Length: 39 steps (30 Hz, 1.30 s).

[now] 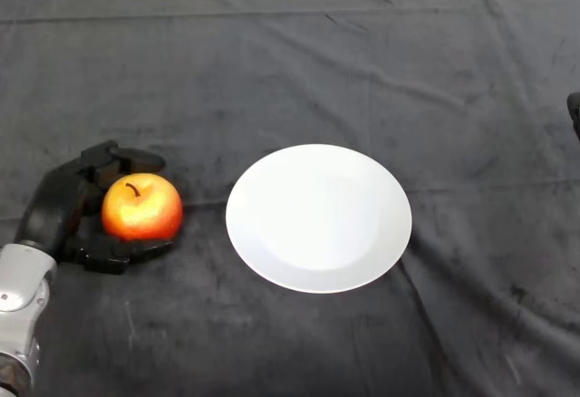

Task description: Move the apple to the plate

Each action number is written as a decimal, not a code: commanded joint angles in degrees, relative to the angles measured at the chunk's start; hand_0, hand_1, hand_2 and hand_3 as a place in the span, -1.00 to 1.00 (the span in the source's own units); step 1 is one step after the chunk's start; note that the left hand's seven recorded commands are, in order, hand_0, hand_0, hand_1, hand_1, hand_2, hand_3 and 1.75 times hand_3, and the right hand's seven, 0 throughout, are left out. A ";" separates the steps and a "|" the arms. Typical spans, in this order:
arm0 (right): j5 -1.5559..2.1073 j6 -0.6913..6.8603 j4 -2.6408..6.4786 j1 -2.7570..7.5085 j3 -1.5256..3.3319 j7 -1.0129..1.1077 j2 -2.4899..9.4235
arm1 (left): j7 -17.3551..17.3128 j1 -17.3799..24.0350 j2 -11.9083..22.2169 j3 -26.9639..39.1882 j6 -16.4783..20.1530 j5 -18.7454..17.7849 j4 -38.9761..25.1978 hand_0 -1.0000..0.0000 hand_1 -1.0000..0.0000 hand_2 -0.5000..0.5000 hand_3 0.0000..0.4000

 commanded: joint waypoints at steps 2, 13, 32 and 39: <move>0.65 -0.54 -0.33 -1.05 -0.60 -0.09 -1.43 | 0.69 -3.74 1.39 0.82 -2.13 0.13 0.34 -1.00 -1.00 0.00 1.00; 0.65 -0.54 -0.31 -1.06 -0.61 -0.08 -1.44 | 0.80 -3.76 -2.71 2.08 -9.42 -2.87 -1.93 -1.00 -1.00 0.00 1.00; 0.66 -0.54 -0.22 -1.10 -0.63 -0.05 -1.48 | -8.36 -6.01 -8.77 -0.49 -15.81 -8.76 -2.23 -1.00 -1.00 0.00 1.00; 0.66 -0.55 -0.16 -1.12 -0.64 -0.03 -1.50 | -10.55 -6.44 -10.59 -3.70 -16.88 -9.47 -0.70 -1.00 -1.00 0.00 1.00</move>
